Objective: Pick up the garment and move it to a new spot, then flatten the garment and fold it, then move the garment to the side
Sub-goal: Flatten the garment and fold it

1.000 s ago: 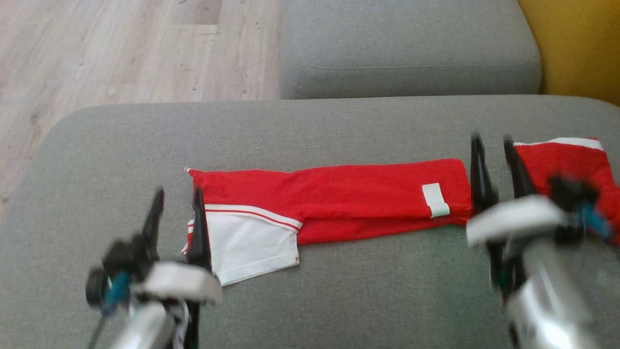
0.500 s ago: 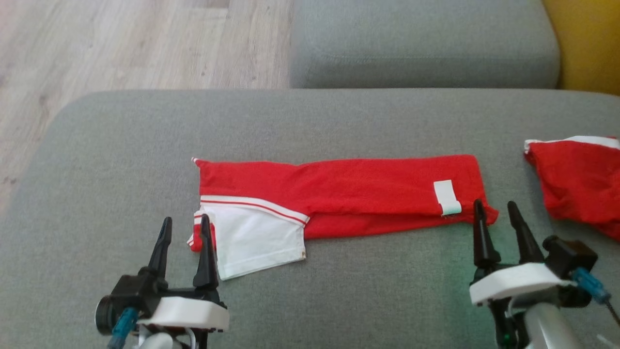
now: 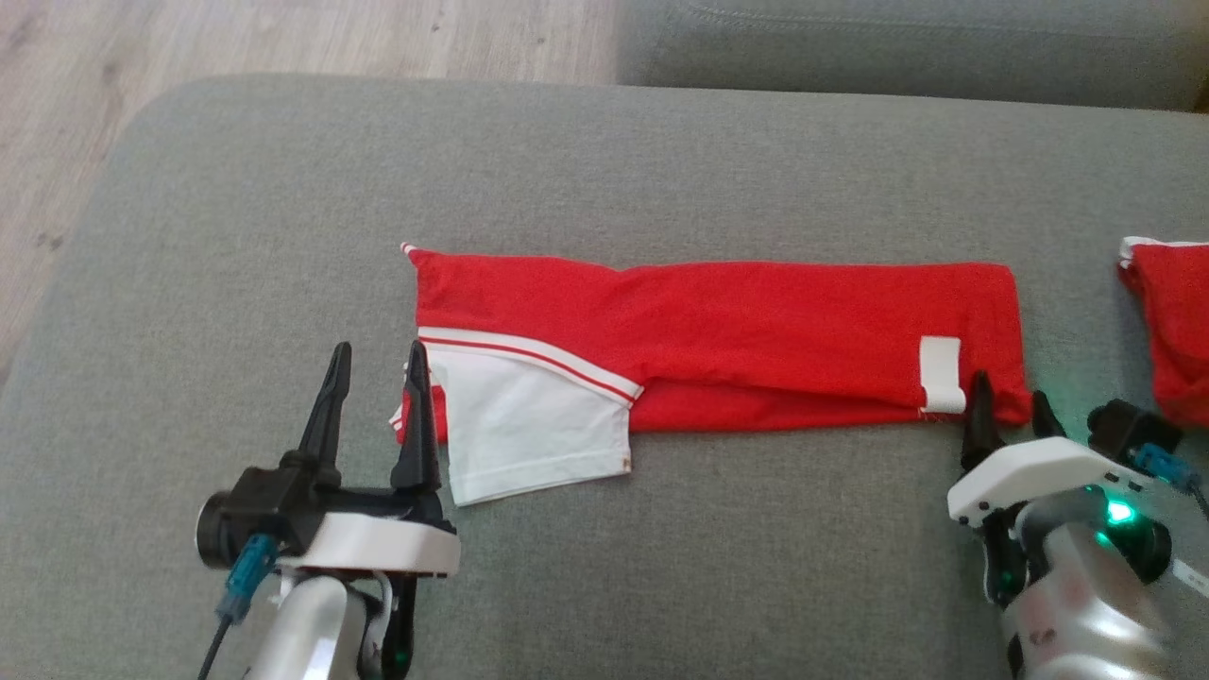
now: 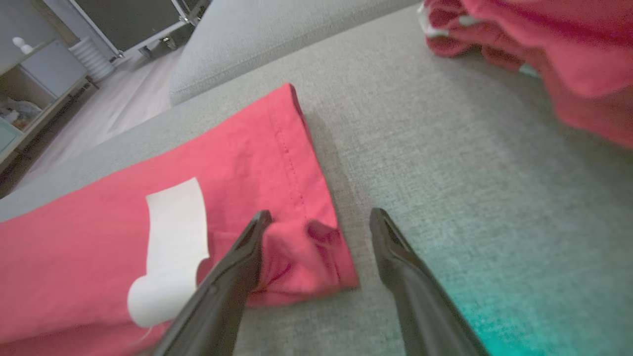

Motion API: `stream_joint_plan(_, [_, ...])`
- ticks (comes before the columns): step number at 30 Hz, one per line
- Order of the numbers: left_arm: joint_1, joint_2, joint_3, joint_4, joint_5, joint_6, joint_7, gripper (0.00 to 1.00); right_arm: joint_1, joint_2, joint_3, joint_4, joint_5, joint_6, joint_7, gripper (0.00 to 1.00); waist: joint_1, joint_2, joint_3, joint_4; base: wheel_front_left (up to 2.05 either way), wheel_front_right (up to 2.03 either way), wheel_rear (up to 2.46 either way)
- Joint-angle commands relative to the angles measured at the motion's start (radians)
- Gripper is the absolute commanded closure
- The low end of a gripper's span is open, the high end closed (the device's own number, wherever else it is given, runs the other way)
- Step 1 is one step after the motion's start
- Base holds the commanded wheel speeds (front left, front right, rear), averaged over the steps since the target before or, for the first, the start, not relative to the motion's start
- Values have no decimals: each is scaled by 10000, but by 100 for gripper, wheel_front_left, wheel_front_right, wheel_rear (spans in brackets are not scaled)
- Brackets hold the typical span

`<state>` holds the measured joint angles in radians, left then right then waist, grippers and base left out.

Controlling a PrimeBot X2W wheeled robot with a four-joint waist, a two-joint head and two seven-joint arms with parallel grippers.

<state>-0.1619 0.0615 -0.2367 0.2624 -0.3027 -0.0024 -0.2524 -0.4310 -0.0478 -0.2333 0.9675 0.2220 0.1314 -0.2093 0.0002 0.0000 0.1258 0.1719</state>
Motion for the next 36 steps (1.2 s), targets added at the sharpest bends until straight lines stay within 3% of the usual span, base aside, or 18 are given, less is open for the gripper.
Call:
stream_joint_plan(1, [-418,-10,399,-250,120,-63,-93,0,-489,-25,231,161,-80,-7,-9,0,-2,0,102,102,0,0,0])
stream_joint_plan(6, [-454,-78,535,-221,234,-150,-93,0,-1039,-25,332,1624,6,-7,-88,1,-2,0,166,130,0,0,0])
stream_joint_plan(7, [-436,-90,613,-209,268,-156,-93,0,-1212,-25,446,1963,31,-7,-216,100,-2,0,139,97,0,0,0])
stream_joint_plan(13, [-260,-104,823,-171,329,-161,-93,0,-1384,-24,474,2158,-271,-7,-472,100,-2,0,-106,-94,0,0,0])
stream_joint_plan(18, [-28,-109,890,-189,238,-159,-93,0,-1346,-42,-53,1318,-764,-7,-518,100,-2,0,-486,-303,0,0,0])
stream_joint_plan(27, [288,-111,848,-209,235,-190,-93,0,-698,-1112,-1706,76,-1972,-7,-269,100,-2,0,-1150,-374,0,0,0])
stream_joint_plan(31, [371,-111,803,-180,298,-204,-93,0,-754,-809,-1907,-418,-2262,-7,-32,100,-2,0,-1413,-366,0,0,0])
stream_joint_plan(36, [382,-111,863,-183,352,-213,-93,0,-900,-217,-1363,-997,-2134,-7,284,100,-2,0,-1645,-208,0,0,0])
